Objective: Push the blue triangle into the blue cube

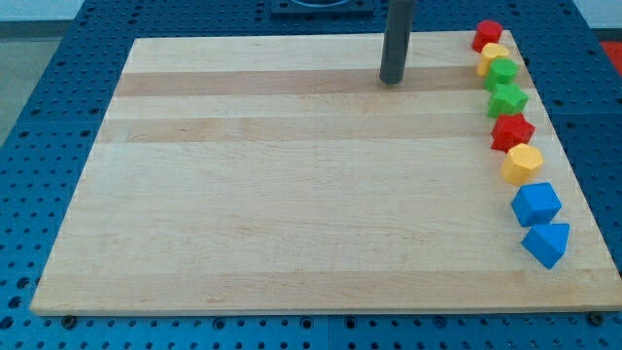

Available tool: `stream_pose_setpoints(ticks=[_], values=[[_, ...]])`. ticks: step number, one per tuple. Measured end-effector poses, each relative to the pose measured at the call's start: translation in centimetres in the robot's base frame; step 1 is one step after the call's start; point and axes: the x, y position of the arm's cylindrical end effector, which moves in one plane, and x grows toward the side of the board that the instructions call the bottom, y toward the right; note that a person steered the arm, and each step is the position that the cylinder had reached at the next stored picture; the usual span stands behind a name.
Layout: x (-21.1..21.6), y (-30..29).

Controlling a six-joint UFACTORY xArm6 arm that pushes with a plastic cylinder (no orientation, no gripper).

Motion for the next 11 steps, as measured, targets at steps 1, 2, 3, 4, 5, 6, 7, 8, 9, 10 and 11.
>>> stream_pose_setpoints(ticks=[1,2,3,4,5,6,7,8,9,10,11], values=[[5.3,0.0],[10.5,0.0],[15.9,0.0],[22.0,1.0],[27.1,3.1],[30.3,6.5],[30.3,9.5],[29.1,13.5],[27.2,15.9],[26.3,16.1],[26.3,16.1]])
